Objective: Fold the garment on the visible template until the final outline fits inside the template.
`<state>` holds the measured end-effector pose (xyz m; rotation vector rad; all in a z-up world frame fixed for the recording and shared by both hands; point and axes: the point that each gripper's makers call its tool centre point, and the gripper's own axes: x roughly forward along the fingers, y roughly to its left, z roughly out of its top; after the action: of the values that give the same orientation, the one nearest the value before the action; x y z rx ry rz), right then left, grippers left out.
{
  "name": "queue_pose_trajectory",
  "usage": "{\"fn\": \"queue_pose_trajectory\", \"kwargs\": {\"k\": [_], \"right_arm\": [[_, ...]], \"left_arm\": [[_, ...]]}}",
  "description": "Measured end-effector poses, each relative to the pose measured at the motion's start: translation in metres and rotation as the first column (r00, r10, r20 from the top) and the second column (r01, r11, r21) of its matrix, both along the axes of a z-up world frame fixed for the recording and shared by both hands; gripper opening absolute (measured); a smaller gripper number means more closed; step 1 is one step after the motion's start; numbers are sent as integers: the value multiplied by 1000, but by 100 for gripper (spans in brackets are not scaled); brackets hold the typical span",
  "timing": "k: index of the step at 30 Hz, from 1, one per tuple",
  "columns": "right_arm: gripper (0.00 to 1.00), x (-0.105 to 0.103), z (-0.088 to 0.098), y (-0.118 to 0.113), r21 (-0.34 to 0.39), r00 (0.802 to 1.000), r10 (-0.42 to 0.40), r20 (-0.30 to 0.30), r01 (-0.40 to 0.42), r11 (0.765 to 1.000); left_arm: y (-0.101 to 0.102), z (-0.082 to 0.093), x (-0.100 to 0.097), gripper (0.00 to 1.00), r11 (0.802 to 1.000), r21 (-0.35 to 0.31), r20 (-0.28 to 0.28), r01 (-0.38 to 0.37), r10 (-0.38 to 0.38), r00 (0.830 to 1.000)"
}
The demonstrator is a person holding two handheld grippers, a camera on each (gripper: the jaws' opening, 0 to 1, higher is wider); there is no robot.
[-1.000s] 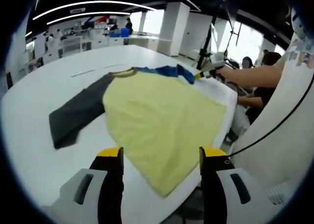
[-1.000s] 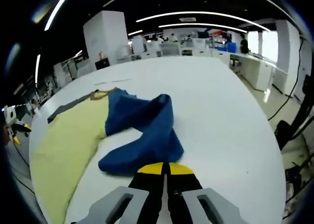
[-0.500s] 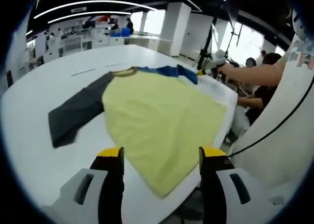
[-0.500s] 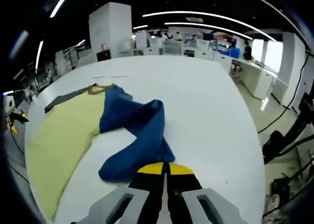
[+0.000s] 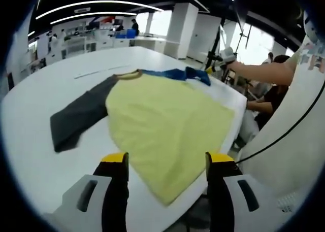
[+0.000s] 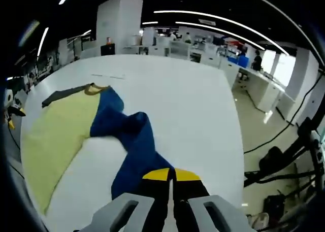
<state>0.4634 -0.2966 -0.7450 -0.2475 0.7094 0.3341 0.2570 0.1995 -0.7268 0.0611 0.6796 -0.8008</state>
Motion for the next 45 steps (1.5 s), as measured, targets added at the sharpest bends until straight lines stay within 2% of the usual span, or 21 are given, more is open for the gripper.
{"fn": "queue_pose_trajectory", "kwargs": {"k": [9, 21, 27, 31, 45], "right_arm": [[0, 13, 19, -9, -53, 1000, 16, 27, -15, 999], [0, 23, 35, -22, -138, 998, 48, 41, -42, 990], [0, 27, 35, -25, -168, 998, 62, 34, -55, 984], [0, 29, 27, -26, -181, 998, 64, 11, -61, 982], [0, 37, 17, -31, -180, 999, 53, -11, -54, 982]], "left_arm": [[-1, 1, 2, 58, 1000, 2, 1, -4, 4, 1000], [-1, 1, 5, 58, 1000, 6, -2, 1, -1, 1000], [-3, 0, 4, 58, 1000, 8, -8, 3, -3, 1000], [-3, -1, 4, 58, 1000, 9, -10, 2, -2, 1000], [-3, -3, 1, 57, 1000, 22, -22, -9, 10, 1000]]}}
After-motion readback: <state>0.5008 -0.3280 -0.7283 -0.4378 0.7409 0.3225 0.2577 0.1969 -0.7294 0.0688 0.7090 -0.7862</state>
